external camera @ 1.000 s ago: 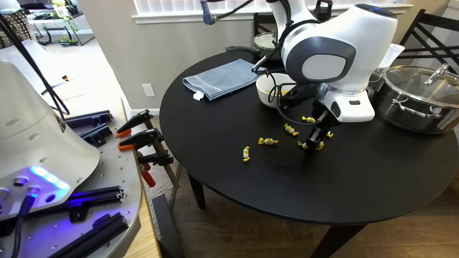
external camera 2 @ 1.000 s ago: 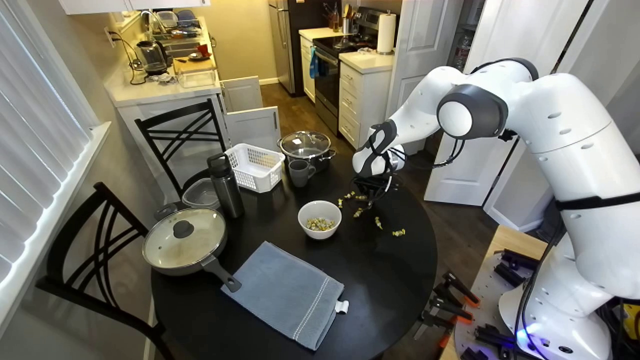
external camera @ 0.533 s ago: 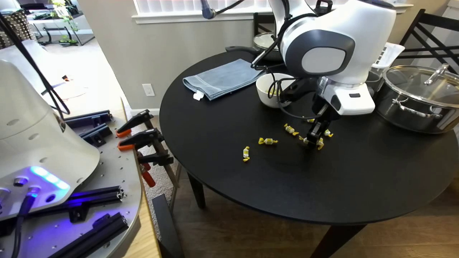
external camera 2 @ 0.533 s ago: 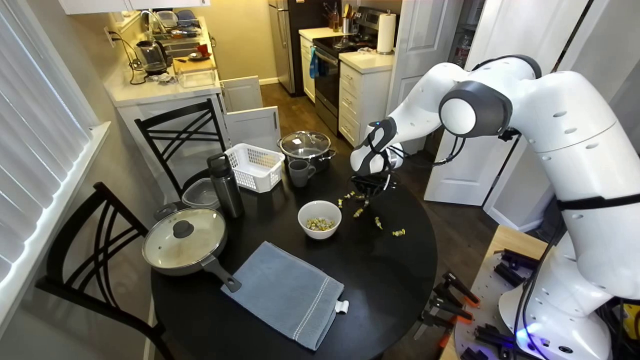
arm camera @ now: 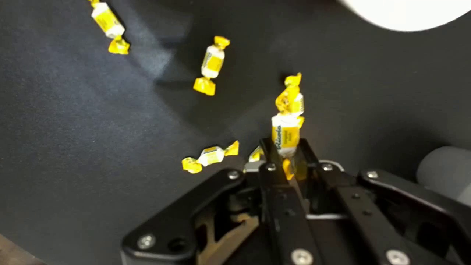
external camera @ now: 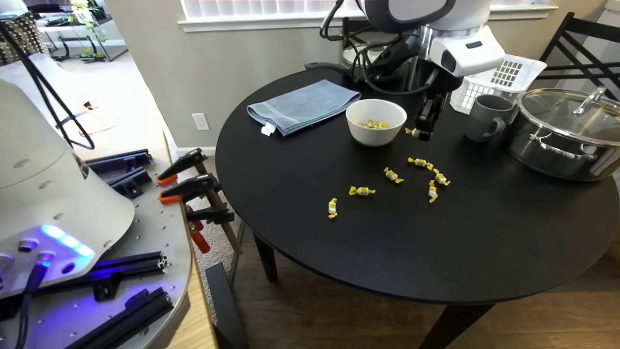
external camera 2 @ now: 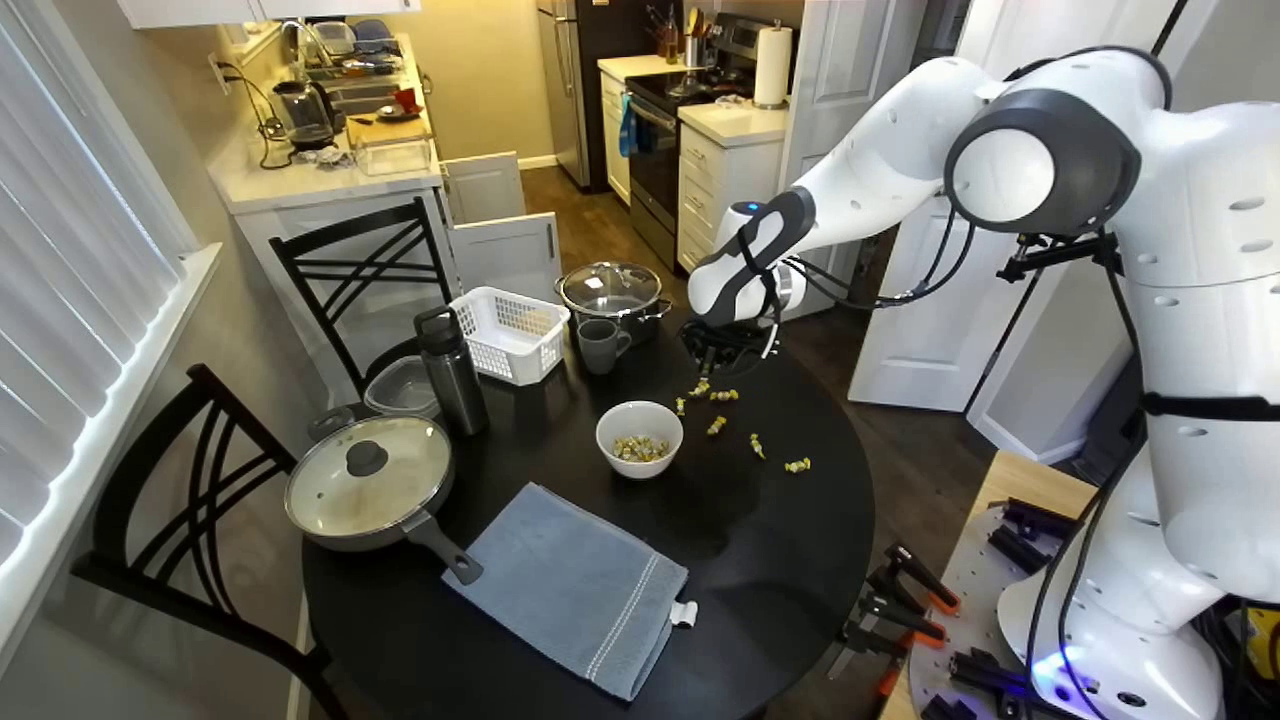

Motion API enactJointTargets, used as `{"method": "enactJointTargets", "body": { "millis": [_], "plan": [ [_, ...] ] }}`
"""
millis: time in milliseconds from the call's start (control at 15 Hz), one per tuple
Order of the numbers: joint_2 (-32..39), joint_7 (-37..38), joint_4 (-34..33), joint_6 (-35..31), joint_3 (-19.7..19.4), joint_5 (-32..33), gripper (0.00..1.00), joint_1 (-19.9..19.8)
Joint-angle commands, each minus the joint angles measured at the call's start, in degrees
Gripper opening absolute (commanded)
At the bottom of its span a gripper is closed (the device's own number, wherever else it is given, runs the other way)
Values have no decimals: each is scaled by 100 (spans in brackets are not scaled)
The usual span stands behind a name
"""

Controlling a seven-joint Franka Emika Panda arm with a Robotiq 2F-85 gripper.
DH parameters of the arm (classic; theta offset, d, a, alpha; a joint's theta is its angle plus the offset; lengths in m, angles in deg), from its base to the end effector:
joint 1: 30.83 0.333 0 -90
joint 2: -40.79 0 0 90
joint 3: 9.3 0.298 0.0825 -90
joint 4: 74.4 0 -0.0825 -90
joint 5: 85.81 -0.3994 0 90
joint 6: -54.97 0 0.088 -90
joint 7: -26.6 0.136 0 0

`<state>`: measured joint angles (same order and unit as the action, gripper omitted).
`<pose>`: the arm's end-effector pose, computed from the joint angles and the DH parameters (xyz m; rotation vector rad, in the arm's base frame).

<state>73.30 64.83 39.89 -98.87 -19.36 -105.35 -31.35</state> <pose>0.6103 -0.1226 0.1320 -2.5685 1.6009 -0.1787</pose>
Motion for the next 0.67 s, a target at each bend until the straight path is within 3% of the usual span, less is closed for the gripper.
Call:
{"method": "enactJointTargets", "body": {
  "millis": [0, 400, 533, 600],
  "plan": [
    [-518, -268, 497, -251, 379, -52, 4, 22],
    [-769, -730, 878, -1240, 1063, -367, 4, -49],
    [-801, -920, 952, -1334, 1218, -460, 41, -86],
    [-822, -1042, 986, -1336, 1306, -547, 47, -134]
  ]
}}
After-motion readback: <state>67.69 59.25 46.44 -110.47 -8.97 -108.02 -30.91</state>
